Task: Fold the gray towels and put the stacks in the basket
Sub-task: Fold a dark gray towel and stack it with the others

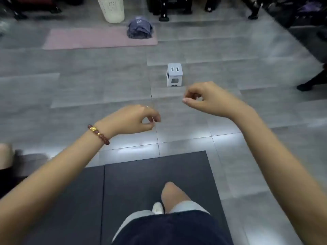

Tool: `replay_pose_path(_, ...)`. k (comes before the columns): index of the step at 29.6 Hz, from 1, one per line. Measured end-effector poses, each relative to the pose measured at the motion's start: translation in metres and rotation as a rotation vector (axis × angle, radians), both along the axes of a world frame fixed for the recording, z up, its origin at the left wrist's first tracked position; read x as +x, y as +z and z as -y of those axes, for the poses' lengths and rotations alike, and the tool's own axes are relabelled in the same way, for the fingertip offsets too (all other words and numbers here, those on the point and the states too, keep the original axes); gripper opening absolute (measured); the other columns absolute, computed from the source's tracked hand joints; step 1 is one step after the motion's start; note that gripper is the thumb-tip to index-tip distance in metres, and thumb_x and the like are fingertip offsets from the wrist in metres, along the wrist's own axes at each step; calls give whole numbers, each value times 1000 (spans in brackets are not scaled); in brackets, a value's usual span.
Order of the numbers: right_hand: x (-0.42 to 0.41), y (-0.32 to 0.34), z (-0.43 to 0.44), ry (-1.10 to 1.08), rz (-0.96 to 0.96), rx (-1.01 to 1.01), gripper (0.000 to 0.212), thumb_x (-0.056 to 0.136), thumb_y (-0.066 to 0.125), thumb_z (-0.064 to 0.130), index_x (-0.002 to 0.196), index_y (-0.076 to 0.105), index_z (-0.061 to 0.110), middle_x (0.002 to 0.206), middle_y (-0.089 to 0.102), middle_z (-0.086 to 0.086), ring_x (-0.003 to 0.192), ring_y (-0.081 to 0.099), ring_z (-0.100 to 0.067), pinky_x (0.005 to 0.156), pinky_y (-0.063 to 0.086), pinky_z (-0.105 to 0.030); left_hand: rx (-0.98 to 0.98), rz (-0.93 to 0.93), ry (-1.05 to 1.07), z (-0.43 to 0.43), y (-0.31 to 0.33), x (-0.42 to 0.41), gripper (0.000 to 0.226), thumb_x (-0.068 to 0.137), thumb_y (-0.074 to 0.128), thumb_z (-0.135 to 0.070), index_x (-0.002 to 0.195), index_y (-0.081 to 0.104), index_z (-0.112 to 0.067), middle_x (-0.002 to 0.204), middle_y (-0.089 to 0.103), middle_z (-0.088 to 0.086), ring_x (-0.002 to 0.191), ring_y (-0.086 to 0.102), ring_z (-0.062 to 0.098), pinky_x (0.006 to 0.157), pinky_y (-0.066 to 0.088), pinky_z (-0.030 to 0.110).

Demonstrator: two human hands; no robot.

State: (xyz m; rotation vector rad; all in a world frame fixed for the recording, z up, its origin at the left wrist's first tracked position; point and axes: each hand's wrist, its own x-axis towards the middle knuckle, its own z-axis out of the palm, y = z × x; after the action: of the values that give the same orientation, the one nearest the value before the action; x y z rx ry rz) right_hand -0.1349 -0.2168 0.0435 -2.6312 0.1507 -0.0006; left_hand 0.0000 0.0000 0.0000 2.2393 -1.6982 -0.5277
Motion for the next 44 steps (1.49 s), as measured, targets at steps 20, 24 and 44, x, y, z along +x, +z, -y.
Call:
replay_pose_path(20,259,-24,142,41,-17,66,21,89,52,41,86,61,22,84,63,11,82,59,-11,72,51,-38,8,-30,87,146,7,245,19,91,54,-29,107,64,-28,102,64,-16,90,55,-4,81,48,28)
replay_pose_path(24,317,-27,156,66,-26,107,21,90,53,40,86,62,21,85,63,9,83,60,-11,76,51,-38,-8,-44,112,163,7,298,19,91,54,-30,107,64,-28,104,65,-14,93,58,1,82,49,30)
replay_pose_path(44,699,-18,235,87,25,104,13,90,55,33,94,61,22,88,64,7,84,59,-10,76,49,-33,-67,-44,124,239,-4,675,17,90,57,-27,106,64,-27,99,54,-22,91,53,-5,82,47,31)
